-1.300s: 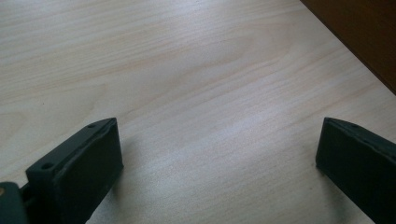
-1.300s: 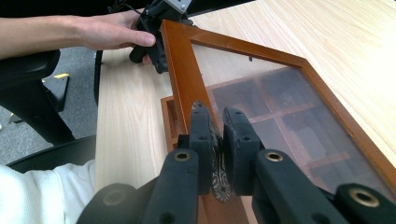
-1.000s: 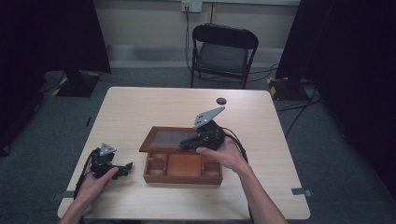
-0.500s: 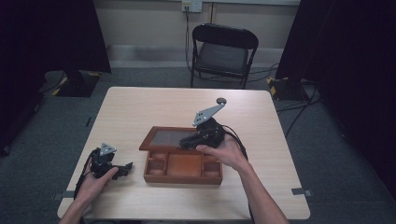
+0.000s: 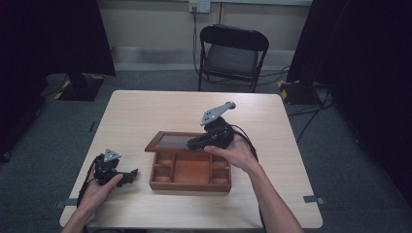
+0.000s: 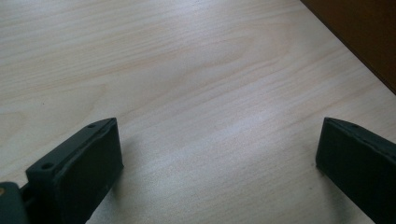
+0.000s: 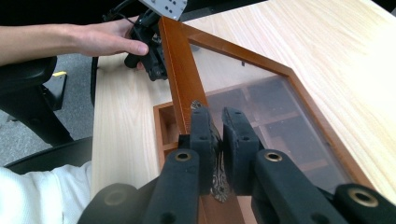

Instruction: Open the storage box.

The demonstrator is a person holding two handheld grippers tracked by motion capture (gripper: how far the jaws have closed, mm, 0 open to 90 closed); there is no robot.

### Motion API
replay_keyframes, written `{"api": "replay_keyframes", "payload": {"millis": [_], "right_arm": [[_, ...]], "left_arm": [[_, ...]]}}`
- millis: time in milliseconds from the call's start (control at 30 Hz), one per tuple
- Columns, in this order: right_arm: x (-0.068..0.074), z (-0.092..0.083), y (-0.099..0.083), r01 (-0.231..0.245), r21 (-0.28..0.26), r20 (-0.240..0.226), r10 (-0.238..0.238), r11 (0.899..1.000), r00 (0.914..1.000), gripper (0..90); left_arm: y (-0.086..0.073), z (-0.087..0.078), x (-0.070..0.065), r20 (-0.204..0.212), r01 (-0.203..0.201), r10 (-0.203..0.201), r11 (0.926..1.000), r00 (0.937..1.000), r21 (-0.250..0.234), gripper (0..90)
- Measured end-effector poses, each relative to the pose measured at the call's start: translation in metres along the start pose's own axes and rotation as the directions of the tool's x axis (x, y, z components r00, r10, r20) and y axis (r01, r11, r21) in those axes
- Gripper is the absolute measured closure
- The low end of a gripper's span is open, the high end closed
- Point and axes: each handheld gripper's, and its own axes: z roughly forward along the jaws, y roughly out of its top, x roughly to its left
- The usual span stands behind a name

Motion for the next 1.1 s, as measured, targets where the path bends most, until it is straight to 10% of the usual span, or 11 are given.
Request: {"api": "replay_keyframes", "payload": {"millis": [1100], "right_arm": [[-0.020,-0.009,0.018,-0.015,-0.007,-0.019,0.015,1.000,0.9997,84.1]], "left_arm": [[0.000,0.000,0.000,0.000,0.000,0.000,1.0000,1.0000,0.000,0.0]]}}
